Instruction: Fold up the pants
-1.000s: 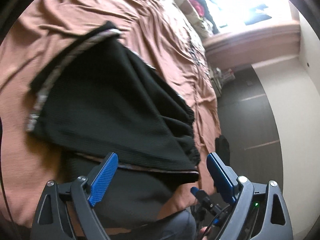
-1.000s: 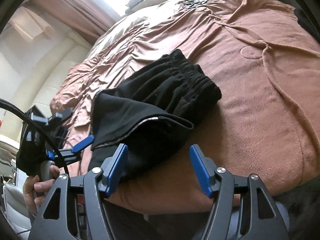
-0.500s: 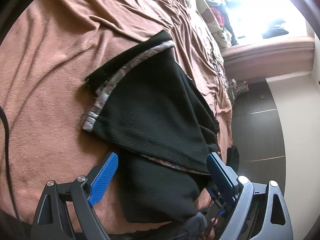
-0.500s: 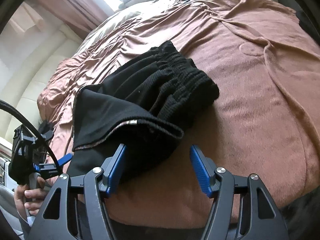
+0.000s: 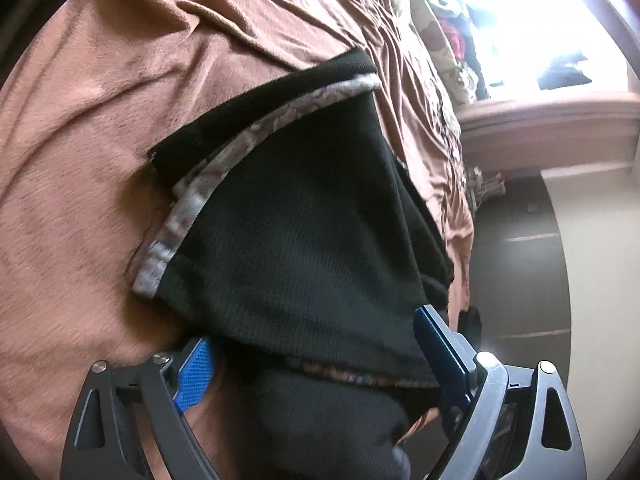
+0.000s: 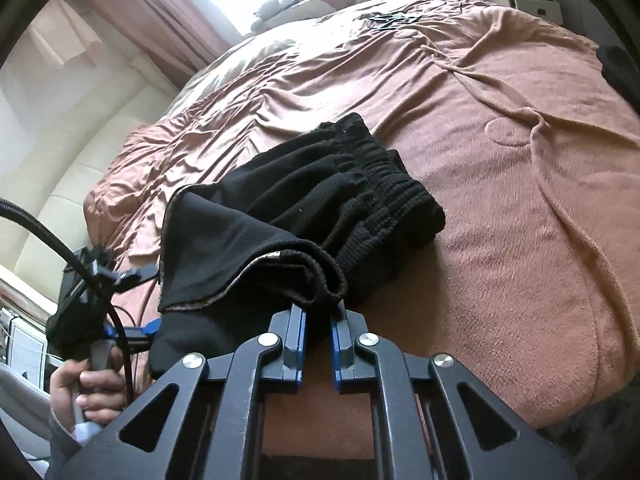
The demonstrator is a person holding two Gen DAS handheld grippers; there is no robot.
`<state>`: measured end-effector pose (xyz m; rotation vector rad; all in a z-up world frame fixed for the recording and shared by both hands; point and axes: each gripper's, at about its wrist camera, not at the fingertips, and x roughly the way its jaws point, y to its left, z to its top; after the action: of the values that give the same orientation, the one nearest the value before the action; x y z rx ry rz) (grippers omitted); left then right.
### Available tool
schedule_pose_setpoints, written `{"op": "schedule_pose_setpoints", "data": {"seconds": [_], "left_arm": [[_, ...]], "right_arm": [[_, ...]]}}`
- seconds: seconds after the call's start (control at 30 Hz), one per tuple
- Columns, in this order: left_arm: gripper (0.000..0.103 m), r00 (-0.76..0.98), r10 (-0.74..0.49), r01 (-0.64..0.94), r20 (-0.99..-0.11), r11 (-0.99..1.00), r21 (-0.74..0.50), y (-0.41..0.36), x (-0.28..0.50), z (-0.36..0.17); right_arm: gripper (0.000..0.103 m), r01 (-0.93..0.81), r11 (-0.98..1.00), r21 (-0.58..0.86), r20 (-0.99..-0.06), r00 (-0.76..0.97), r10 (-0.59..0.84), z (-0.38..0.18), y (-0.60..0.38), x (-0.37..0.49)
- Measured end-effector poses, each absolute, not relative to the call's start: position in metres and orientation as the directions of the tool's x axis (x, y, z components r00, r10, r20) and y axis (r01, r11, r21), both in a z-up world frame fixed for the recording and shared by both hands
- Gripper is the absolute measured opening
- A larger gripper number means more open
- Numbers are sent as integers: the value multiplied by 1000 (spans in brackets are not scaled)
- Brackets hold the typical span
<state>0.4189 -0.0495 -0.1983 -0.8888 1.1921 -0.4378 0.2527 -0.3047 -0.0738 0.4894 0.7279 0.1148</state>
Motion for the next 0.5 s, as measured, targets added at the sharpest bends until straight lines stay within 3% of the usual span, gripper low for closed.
{"op": "schedule_pose_setpoints", "data": {"seconds": [0.1,0.3,0.33,0.4,0.43,0.47,0.5], "left_arm": [[89,387,-686,-153,-616,611,-777,-46,422,-191],[64,432,-616,-99,-659,693,-714,-43,435,-175],[56,435,-609,-100,-663,699,-708,-42,437,-174],[52,436,-604,-92,-667,707,-701,-42,444,-174],[43,432,-602,-85,-672,714,-695,-43,449,-175],[26,423,-592,-91,-686,726,-682,-43,453,-176],[18,418,-585,-96,-695,732,-674,-43,455,-177]], "right_arm": [[6,69,878,474,-612,742,272,-76,-308,253],[6,63,860,506,-595,747,295,-77,-312,253],[6,63,858,510,-591,750,296,-78,-313,253],[6,59,856,514,-589,750,302,-80,-314,253],[6,60,853,518,-589,749,305,-82,-315,253],[6,61,852,520,-589,748,306,-83,-316,253],[6,63,851,521,-589,748,305,-84,-316,253]]}}
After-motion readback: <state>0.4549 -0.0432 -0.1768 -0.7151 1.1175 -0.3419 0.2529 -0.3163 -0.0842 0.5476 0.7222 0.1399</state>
